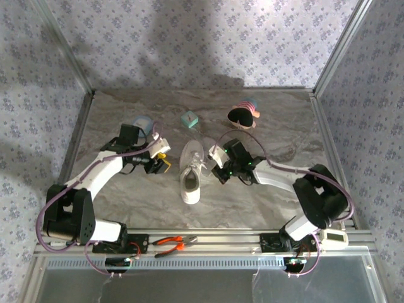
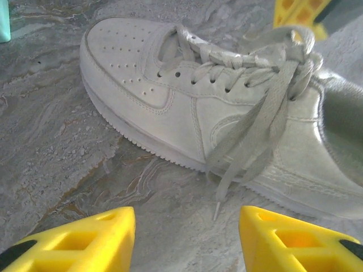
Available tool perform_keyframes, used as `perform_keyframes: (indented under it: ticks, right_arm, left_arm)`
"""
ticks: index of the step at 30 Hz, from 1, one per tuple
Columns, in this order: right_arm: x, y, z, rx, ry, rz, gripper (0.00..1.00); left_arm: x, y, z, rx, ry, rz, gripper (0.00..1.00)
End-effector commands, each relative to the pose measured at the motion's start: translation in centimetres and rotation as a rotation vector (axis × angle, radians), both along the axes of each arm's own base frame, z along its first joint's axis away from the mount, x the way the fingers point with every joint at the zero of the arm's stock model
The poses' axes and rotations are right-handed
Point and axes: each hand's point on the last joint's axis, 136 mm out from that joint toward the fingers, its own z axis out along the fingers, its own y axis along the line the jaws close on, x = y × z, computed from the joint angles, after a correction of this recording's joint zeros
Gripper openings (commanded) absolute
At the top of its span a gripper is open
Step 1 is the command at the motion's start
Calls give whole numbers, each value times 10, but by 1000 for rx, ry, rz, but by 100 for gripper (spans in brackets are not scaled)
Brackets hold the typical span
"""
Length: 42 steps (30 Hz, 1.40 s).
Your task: Tie the shoes
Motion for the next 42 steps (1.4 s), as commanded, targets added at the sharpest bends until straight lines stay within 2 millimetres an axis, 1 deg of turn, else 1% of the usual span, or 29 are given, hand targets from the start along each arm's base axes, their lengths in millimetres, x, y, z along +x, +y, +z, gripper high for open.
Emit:
perform_keyframes:
  ticks: [1,3,5,9,14,19,22,26,28,31,35,38,42]
  right_arm:
    - [2,-21,19,-9,-30,-89,0]
    - [1,-26,30,4,-49,-110,0]
    - [-2,-30,35,10,-54,-119,0]
    - [-4,-36,46,12,-67,-142,0]
    - [-3,-47,61,15,-82,-186,0]
    - [-4,-54,61,11,-63,-210,0]
    - [-4,-55,61,12,-57,-215,0]
    - [-2,-53,62,11,-53,-215,0]
    - [-2,-53,63,13,-53,-216,0]
    - [-2,-53,62,9,-48,-216,0]
    - [-2,-52,61,9,-47,-213,0]
    - [-1,-51,61,7,-46,-209,0]
    - [-1,-50,62,10,-47,-203,0]
  left_arm:
    - [7,-3,-2,33,-134,-87,52]
    - [12,-5,-6,38,-146,-101,52]
    - [14,-9,-12,48,-147,-124,51]
    - [11,-15,-33,117,-135,-185,51]
    - [10,-17,-48,151,-116,-220,50]
    - [11,-18,-59,204,-112,-263,50]
    - [13,-24,-64,218,-124,-295,49]
    - [20,-32,-65,203,-128,-309,44]
    - [20,-36,-61,177,-128,-323,41]
    - [17,-42,-55,147,-127,-349,41]
    - [8,-43,-55,151,-107,-385,44]
    - [3,-44,-58,165,-99,-399,46]
    - [2,-45,-67,209,-95,-417,46]
